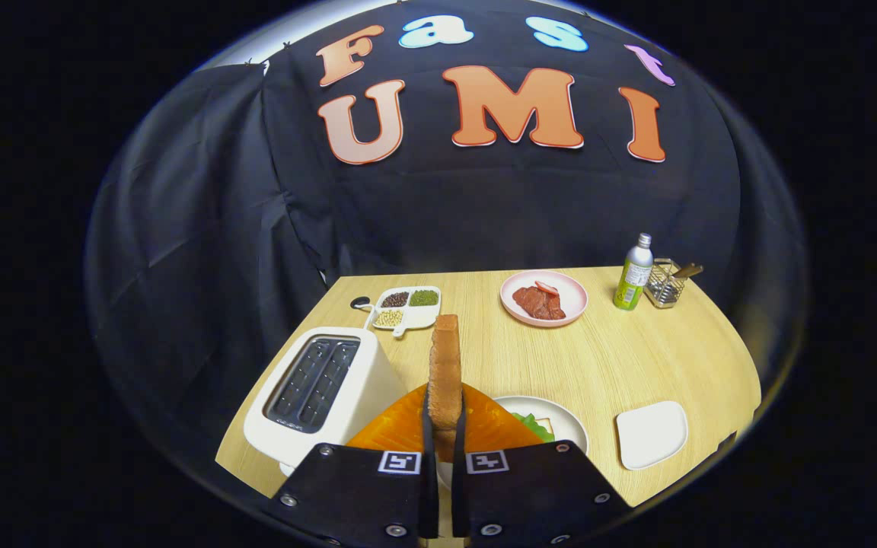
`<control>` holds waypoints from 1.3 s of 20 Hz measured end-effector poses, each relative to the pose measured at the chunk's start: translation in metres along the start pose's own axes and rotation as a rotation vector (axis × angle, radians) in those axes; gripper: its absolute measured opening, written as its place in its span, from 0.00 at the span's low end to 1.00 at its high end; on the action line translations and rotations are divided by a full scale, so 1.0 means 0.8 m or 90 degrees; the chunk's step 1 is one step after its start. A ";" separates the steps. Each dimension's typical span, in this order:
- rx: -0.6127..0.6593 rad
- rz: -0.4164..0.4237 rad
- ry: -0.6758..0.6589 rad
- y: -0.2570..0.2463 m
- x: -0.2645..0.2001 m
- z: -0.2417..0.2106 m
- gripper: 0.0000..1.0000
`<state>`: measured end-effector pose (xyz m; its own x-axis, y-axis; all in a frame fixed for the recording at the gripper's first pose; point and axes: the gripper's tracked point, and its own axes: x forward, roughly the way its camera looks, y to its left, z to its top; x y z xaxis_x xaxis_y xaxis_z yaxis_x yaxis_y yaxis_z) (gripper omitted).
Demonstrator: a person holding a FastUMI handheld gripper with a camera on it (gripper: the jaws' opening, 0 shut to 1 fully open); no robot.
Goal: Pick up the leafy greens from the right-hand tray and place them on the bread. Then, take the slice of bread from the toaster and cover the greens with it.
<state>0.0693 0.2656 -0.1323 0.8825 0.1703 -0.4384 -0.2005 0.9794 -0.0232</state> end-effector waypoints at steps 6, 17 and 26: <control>0.016 0.013 0.048 -0.030 0.020 -0.062 0.07; 0.086 0.021 0.103 -0.093 0.041 -0.114 0.15; 0.048 -0.015 0.119 -0.149 0.038 -0.118 0.62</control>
<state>0.0800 0.1438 -0.2274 0.7911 0.1307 -0.5976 -0.1418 0.9895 0.0288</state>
